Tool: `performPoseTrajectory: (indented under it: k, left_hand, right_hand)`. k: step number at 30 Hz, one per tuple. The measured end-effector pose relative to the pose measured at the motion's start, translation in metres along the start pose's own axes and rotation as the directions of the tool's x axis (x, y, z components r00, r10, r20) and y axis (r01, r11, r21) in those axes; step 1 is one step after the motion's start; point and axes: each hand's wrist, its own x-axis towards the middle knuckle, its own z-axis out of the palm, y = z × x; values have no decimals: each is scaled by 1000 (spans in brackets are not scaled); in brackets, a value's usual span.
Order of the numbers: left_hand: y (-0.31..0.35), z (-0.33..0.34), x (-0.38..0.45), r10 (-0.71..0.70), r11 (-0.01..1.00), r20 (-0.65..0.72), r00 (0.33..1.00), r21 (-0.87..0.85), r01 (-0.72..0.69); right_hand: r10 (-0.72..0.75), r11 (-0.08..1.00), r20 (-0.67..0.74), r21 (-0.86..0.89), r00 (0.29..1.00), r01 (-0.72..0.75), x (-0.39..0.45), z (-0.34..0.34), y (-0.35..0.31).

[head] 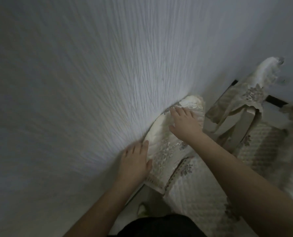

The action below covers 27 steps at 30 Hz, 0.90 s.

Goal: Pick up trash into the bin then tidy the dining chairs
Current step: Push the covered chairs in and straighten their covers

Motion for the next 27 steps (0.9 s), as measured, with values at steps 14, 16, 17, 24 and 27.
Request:
performPoseTrajectory:
  k: [14,16,17,24,27]
  left_hand:
    - [-6,7,43,-74,885,141,987,-447,130]
    - [-8,6,48,-76,881,142,987,-453,133]
    - [-9,6,49,-71,884,142,987,-449,128]
    - [-1,8,47,-69,890,130,989,-441,120]
    - [6,6,47,-48,881,136,990,-461,106]
  right_hand:
    - [-251,961,-80,-139,965,239,51,6,21]
    - [-275,954,-98,-149,957,259,49,7,22]
    - [-284,952,-108,-150,953,267,48,8,22]
    - [-351,925,-24,-165,936,342,50,13,31]
    - [-334,916,55,-217,941,338,49,8,37]
